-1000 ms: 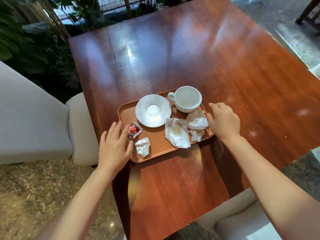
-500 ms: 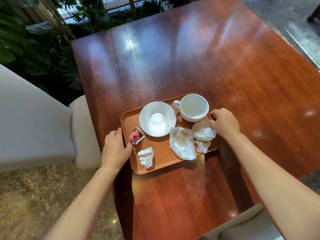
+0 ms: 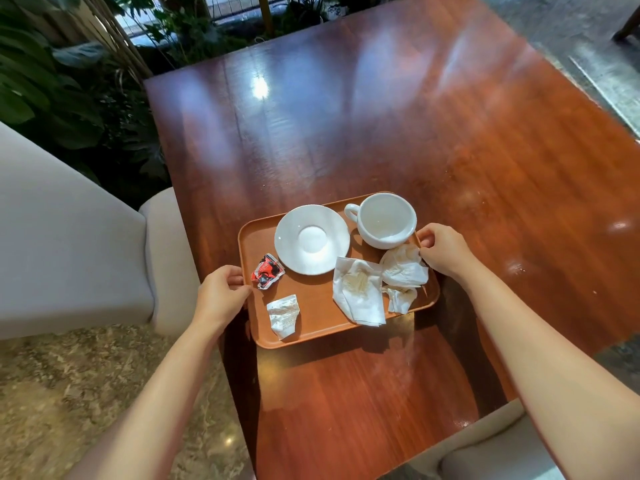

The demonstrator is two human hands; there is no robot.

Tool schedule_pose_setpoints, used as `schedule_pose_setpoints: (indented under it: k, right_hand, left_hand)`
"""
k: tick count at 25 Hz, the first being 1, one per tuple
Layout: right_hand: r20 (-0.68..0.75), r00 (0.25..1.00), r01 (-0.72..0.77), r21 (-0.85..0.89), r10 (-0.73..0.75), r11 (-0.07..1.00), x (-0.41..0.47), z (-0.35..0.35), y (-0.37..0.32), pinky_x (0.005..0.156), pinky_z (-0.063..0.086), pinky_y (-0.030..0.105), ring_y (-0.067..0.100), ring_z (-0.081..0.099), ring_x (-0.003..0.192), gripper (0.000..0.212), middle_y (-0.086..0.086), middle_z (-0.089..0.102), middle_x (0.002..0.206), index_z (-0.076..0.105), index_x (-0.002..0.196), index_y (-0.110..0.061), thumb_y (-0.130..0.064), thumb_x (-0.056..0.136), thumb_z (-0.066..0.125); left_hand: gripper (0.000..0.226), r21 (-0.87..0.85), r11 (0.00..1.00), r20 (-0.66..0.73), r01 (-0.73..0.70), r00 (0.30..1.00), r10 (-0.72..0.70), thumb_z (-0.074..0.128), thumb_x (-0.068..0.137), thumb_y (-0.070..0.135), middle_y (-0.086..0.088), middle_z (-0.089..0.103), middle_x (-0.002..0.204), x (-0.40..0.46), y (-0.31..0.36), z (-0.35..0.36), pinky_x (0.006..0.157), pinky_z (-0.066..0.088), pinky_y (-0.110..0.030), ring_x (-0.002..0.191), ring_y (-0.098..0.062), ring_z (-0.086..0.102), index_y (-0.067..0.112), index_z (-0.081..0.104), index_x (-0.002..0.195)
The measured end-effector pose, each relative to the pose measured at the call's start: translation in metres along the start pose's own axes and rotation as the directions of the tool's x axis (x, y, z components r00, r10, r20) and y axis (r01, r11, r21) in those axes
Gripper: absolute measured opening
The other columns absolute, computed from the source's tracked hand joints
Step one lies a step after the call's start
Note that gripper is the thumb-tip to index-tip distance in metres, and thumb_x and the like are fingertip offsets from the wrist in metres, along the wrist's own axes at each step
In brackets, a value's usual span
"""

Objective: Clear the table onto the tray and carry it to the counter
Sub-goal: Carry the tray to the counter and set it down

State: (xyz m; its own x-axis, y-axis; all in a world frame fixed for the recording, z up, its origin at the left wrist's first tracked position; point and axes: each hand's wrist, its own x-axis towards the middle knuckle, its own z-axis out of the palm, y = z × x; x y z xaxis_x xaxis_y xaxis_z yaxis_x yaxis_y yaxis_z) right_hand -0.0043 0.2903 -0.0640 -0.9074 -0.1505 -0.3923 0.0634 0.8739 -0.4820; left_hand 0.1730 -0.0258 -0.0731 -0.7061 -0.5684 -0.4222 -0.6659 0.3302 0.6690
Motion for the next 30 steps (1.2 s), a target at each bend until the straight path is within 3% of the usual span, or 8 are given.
schedule_pose_setpoints:
  k: [7,10,13,17,21,25,28,30]
  right_hand:
    - [-0.015,0.998,0.068,0.088,-0.067,0.994,-0.024,0.007,-0.030,0.061,0.042,0.027,0.012,0.054,0.065,0.016,-0.003,0.058,0.071,0.063,0.091,-0.012,-0.003,0.078,0.062]
    - [-0.008,0.992,0.123,0.110,-0.123,0.986,-0.039,0.010,-0.044,0.066,0.045,0.031,0.017,0.056,0.070,0.015,0.001,0.061,0.074,0.065,0.091,-0.010,-0.004,0.078,0.063]
    - [-0.023,0.974,0.228,0.112,-0.227,0.967,-0.057,0.015,-0.059,0.075,0.050,0.038,0.025,0.061,0.079,0.018,0.008,0.065,0.080,0.067,0.090,-0.006,-0.002,0.072,0.064]
    - [0.085,0.949,0.287,0.172,-0.304,0.942,-0.085,0.023,-0.085,0.079,0.055,0.046,0.026,0.061,0.077,0.017,0.009,0.066,0.079,0.066,0.082,-0.015,-0.003,0.069,0.067]
    - [0.213,0.879,0.403,0.146,-0.427,0.903,-0.120,0.044,-0.124,0.080,0.055,0.046,0.026,0.062,0.075,0.015,0.005,0.064,0.072,0.063,0.075,-0.017,-0.004,0.070,0.069]
    - [0.339,0.777,0.528,0.109,-0.531,0.842,-0.165,0.082,-0.169,0.064,0.052,0.022,0.024,0.063,0.077,0.015,0.008,0.067,0.080,0.064,0.082,-0.014,-0.004,0.070,0.068]
    - [0.393,0.711,0.581,0.138,-0.583,0.802,-0.207,0.111,-0.201,0.070,0.054,0.038,0.025,0.063,0.071,0.016,0.008,0.068,0.072,0.068,0.081,-0.010,-0.001,0.068,0.065]
    - [0.411,0.649,0.644,0.151,-0.640,0.750,-0.250,0.132,-0.224,0.069,0.051,0.038,0.018,0.058,0.062,0.018,0.000,0.063,0.062,0.065,0.069,-0.020,-0.002,0.070,0.064]
  left_hand:
    - [0.020,-0.108,0.994,-0.068,-0.006,0.998,-0.001,0.066,0.078,0.004,-0.010,0.065,0.093,-0.026,-0.021,-0.035,0.079,0.055,-0.040,0.086,-0.024,0.063,0.016,0.059,0.093]
    - [0.022,-0.177,0.984,-0.090,0.011,0.996,-0.027,0.063,0.080,-0.002,-0.010,0.061,0.092,-0.047,-0.033,-0.051,0.061,0.055,-0.026,0.083,-0.022,0.060,0.012,0.056,0.095]
    - [0.021,-0.304,0.953,-0.143,0.010,0.988,-0.056,0.058,0.080,-0.011,-0.009,0.058,0.082,-0.083,-0.047,-0.070,0.065,0.052,-0.031,0.081,-0.026,0.056,0.009,0.055,0.086]
    - [0.031,-0.401,0.916,-0.201,0.018,0.974,-0.107,0.055,0.081,-0.014,-0.006,0.056,0.077,-0.141,-0.076,-0.097,0.049,0.052,-0.016,0.058,-0.004,0.061,0.017,0.054,0.077]
    - [0.029,-0.472,0.879,-0.266,0.068,0.940,-0.215,0.055,0.082,-0.013,-0.004,0.055,0.075,-0.205,-0.111,-0.127,0.047,0.049,-0.012,0.051,0.004,0.059,0.016,0.054,0.078]
    - [0.027,-0.547,0.831,-0.342,0.100,0.879,-0.331,0.055,0.082,-0.012,-0.003,0.057,0.076,-0.277,-0.158,-0.155,0.049,0.051,-0.013,0.061,-0.006,0.060,0.015,0.054,0.080]
    - [0.028,-0.595,0.796,-0.397,0.109,0.822,-0.409,0.055,0.082,-0.013,-0.004,0.058,0.076,-0.330,-0.193,-0.169,0.048,0.051,-0.013,0.057,-0.002,0.062,0.015,0.054,0.079]
    - [0.028,-0.630,0.770,-0.438,0.105,0.771,-0.463,0.054,0.082,-0.014,-0.004,0.058,0.075,-0.372,-0.221,-0.179,0.046,0.050,-0.013,0.049,0.005,0.060,0.014,0.053,0.079]
